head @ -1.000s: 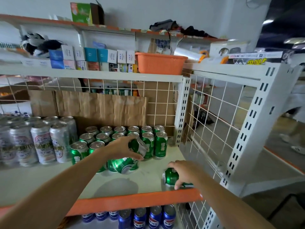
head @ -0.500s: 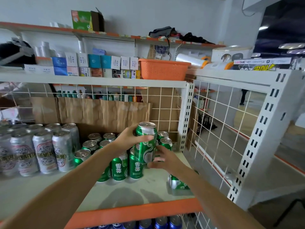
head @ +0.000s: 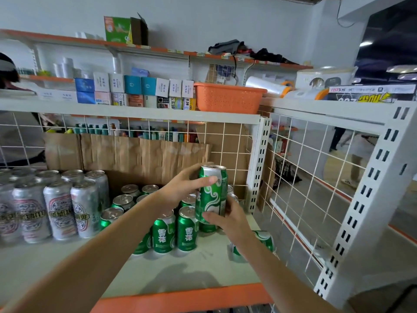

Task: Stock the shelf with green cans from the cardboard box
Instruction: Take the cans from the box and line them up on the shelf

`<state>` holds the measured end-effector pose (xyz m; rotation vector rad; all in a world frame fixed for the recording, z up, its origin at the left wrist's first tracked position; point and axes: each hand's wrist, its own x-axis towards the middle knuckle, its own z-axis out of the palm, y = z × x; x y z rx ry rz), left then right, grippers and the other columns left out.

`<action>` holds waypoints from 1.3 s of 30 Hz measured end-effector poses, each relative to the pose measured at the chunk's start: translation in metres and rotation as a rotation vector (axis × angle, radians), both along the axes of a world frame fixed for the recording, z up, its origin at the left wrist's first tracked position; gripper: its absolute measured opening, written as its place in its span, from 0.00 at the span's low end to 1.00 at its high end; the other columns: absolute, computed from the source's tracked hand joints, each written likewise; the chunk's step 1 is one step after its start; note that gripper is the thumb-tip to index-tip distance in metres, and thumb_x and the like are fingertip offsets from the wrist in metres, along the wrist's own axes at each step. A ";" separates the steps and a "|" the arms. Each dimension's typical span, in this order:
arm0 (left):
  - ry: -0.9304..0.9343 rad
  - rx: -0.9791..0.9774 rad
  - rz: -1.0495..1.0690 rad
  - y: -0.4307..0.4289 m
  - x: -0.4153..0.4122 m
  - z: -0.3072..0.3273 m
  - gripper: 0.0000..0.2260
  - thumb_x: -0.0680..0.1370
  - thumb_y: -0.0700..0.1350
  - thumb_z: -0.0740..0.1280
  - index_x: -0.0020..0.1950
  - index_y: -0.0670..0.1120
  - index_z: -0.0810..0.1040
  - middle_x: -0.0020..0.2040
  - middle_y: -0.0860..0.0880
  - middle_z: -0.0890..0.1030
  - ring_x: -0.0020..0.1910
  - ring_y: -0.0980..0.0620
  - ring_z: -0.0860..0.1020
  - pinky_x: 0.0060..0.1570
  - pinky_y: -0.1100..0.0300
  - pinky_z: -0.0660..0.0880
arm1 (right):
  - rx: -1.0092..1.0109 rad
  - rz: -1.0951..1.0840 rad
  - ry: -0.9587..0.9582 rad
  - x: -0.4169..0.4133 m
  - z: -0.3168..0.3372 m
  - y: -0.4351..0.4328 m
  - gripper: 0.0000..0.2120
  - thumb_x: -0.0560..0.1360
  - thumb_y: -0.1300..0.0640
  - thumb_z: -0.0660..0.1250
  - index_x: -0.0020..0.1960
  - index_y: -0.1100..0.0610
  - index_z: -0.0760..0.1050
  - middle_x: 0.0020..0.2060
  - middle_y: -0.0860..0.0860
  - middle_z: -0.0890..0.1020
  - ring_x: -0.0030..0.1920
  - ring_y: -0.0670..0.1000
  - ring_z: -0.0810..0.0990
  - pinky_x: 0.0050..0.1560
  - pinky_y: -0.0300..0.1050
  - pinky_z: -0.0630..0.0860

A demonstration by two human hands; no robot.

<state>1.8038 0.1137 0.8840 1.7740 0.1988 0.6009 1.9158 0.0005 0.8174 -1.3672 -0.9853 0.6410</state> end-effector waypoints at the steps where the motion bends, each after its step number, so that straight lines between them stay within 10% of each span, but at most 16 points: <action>1: -0.012 -0.009 0.015 0.000 0.002 0.002 0.28 0.61 0.57 0.72 0.59 0.55 0.74 0.57 0.49 0.81 0.55 0.52 0.80 0.50 0.63 0.77 | -0.002 -0.015 -0.007 0.000 0.002 0.000 0.25 0.65 0.59 0.77 0.59 0.53 0.72 0.50 0.49 0.83 0.50 0.48 0.82 0.52 0.46 0.79; 8: 0.033 0.041 0.090 0.002 0.011 0.013 0.30 0.59 0.61 0.73 0.60 0.55 0.76 0.62 0.50 0.76 0.59 0.53 0.77 0.57 0.58 0.74 | 0.014 -0.023 -0.048 -0.001 0.006 -0.007 0.20 0.67 0.61 0.76 0.54 0.53 0.73 0.46 0.49 0.83 0.43 0.44 0.83 0.39 0.35 0.77; 15: 0.053 0.219 0.254 -0.003 0.016 0.019 0.15 0.68 0.50 0.76 0.51 0.48 0.77 0.46 0.51 0.80 0.43 0.56 0.79 0.39 0.67 0.75 | 0.017 0.117 -0.063 0.004 0.008 -0.014 0.18 0.69 0.63 0.74 0.54 0.50 0.73 0.47 0.49 0.84 0.47 0.46 0.83 0.46 0.38 0.78; 24: 0.259 0.463 0.596 -0.013 0.022 0.022 0.25 0.65 0.64 0.72 0.52 0.49 0.74 0.46 0.53 0.78 0.44 0.55 0.77 0.44 0.55 0.78 | 0.078 -0.083 -0.217 -0.008 -0.010 -0.011 0.46 0.50 0.28 0.75 0.64 0.41 0.66 0.57 0.42 0.79 0.58 0.43 0.78 0.59 0.49 0.76; 31: 0.359 0.653 0.669 -0.030 0.025 0.026 0.28 0.67 0.67 0.68 0.57 0.50 0.72 0.51 0.54 0.76 0.47 0.54 0.75 0.45 0.56 0.75 | 0.068 -0.144 -0.217 -0.010 -0.012 -0.008 0.27 0.56 0.43 0.76 0.53 0.42 0.71 0.48 0.41 0.82 0.49 0.38 0.80 0.51 0.36 0.75; 39: 0.327 0.507 0.352 -0.015 0.020 0.021 0.22 0.69 0.58 0.71 0.58 0.48 0.76 0.55 0.53 0.78 0.54 0.55 0.76 0.55 0.61 0.73 | 0.047 -0.049 -0.164 0.004 -0.022 -0.017 0.28 0.57 0.51 0.76 0.55 0.53 0.73 0.46 0.46 0.82 0.43 0.37 0.81 0.41 0.30 0.74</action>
